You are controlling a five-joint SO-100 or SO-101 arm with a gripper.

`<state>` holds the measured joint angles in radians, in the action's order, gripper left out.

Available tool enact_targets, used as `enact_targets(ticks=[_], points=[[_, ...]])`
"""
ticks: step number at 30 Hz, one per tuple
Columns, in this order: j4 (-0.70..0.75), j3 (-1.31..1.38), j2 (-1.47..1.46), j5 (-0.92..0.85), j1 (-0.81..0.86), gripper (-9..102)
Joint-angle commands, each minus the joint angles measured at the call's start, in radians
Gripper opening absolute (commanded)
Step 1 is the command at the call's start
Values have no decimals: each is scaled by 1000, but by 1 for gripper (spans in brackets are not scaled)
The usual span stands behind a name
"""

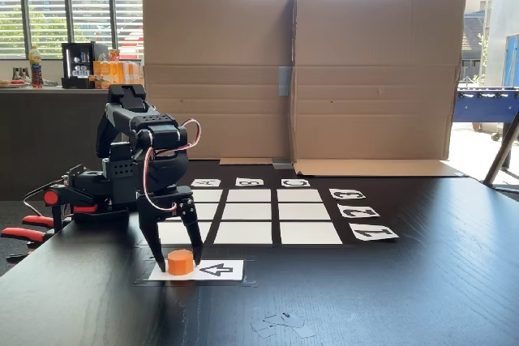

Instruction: Pick up the round, orange token and place it in the grid on square A1.

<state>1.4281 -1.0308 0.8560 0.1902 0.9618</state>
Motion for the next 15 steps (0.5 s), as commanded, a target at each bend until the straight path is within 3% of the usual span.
enact_targets(ticks=[1, 15], points=[[-8, 63, 17, 0, -12, 9], [80, 55, 198, -5, 8, 4]])
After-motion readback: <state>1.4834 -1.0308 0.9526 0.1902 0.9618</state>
